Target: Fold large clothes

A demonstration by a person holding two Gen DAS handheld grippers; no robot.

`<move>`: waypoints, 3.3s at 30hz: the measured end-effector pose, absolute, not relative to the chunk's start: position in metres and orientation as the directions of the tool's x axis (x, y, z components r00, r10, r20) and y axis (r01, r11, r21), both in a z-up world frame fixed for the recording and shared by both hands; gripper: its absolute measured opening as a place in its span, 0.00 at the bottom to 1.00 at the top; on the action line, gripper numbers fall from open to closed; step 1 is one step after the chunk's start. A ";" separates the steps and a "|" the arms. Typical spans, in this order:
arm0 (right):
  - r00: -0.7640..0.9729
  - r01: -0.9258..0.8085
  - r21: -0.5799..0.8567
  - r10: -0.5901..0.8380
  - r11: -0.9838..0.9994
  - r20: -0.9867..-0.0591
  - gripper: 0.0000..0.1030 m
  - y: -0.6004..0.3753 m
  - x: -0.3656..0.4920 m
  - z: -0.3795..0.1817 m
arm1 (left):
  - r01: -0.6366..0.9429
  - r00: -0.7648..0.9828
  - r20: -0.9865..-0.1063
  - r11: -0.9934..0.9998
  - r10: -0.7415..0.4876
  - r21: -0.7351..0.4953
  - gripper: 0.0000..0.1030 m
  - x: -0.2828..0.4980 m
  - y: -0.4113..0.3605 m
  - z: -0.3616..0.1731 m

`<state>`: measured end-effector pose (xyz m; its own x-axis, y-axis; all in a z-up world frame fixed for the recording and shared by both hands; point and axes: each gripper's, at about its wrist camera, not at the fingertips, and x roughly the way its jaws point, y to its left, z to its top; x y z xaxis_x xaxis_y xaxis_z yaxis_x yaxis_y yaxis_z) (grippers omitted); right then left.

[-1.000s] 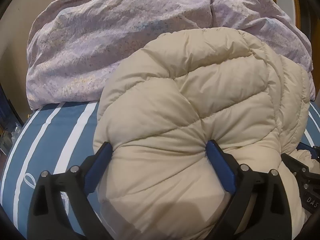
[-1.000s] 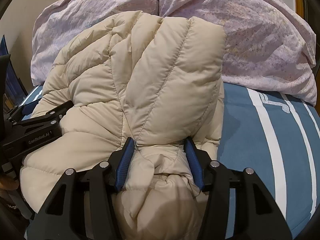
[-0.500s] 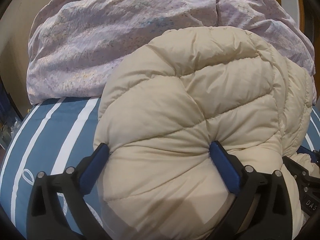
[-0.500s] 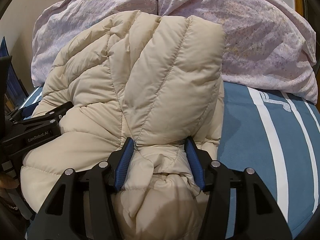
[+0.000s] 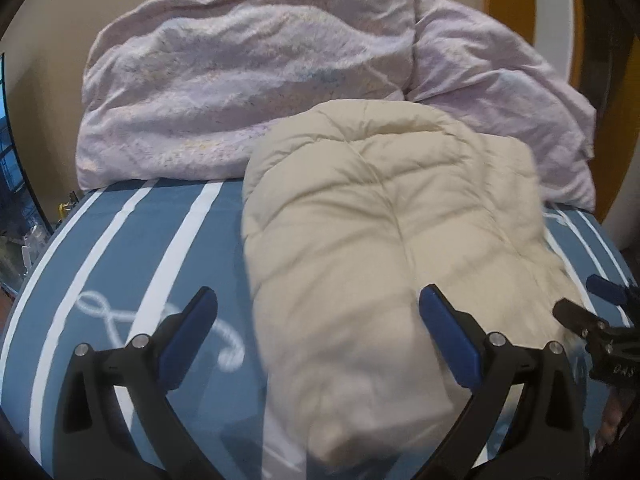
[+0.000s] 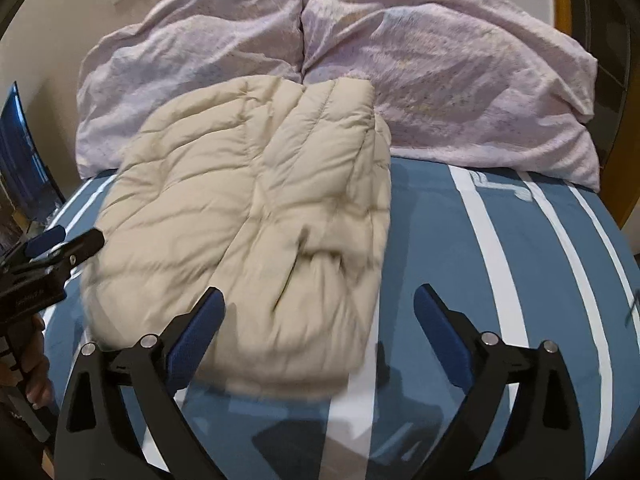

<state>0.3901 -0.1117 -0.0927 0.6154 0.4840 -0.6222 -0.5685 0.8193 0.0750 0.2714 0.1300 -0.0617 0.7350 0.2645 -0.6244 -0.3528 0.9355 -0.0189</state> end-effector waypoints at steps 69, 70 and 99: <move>0.590 -0.592 0.161 0.561 0.789 -0.580 0.99 -0.193 0.214 -0.063 | -0.261 0.748 -0.656 0.954 0.102 -0.150 0.98 0.079 0.033 -0.027; 0.589 -0.593 0.162 0.562 0.789 -0.581 0.99 -0.193 0.213 -0.062 | -0.261 0.747 -0.657 0.954 0.102 -0.148 0.98 0.079 0.032 -0.027; 0.594 -0.597 0.162 0.568 0.786 -0.569 0.99 -0.188 0.209 -0.059 | -0.235 0.749 -0.657 0.960 0.080 -0.151 0.98 0.086 0.025 -0.025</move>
